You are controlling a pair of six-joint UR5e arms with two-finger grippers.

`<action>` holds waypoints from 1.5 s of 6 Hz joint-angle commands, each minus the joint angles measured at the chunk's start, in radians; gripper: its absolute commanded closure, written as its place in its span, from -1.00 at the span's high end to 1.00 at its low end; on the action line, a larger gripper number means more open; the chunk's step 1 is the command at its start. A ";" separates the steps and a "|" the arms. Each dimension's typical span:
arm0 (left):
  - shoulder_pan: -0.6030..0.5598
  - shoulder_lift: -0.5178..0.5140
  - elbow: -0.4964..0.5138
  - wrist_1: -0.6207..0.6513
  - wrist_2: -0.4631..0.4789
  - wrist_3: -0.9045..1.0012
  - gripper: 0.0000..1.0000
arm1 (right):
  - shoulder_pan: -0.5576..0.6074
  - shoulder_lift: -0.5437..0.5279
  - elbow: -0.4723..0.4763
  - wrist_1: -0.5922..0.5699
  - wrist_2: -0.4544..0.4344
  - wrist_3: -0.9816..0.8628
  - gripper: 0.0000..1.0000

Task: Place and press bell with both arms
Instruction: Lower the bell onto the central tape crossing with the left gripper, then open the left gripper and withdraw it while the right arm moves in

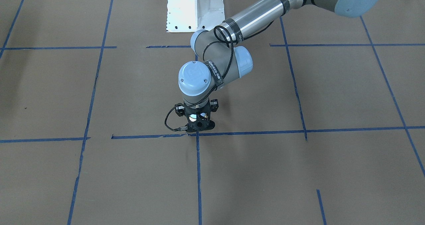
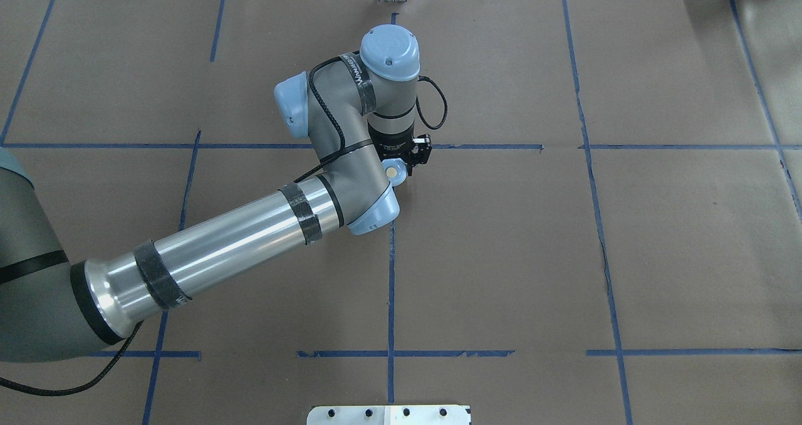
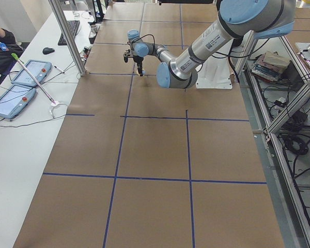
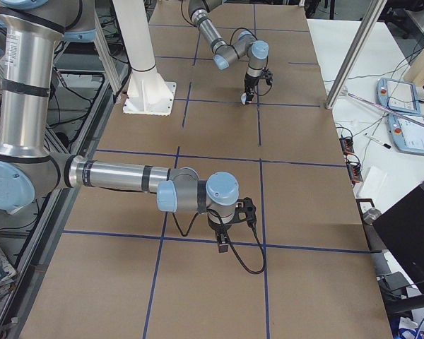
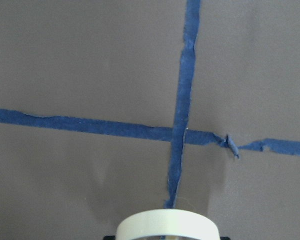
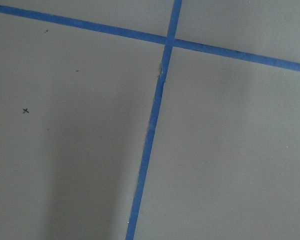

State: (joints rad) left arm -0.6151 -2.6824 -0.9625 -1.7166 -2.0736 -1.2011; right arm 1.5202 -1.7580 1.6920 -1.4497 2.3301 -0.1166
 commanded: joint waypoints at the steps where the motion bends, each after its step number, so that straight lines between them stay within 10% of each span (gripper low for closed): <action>1: 0.000 0.001 0.004 -0.001 0.000 0.005 -0.39 | 0.000 0.002 0.002 0.000 0.000 0.000 1.00; 2: 0.000 0.000 0.004 -0.001 0.001 0.003 0.28 | 0.000 0.002 0.002 0.000 0.000 0.000 1.00; 4: -0.002 0.000 0.002 -0.001 0.003 0.002 1.00 | 0.000 0.011 0.002 0.000 0.000 0.000 1.00; 9: -0.182 0.146 -0.231 0.055 -0.104 0.172 1.00 | -0.066 0.095 0.011 0.000 0.061 0.132 1.00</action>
State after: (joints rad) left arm -0.7339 -2.6192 -1.0933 -1.7008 -2.1278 -1.1156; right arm 1.4887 -1.6856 1.7011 -1.4508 2.3715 -0.0238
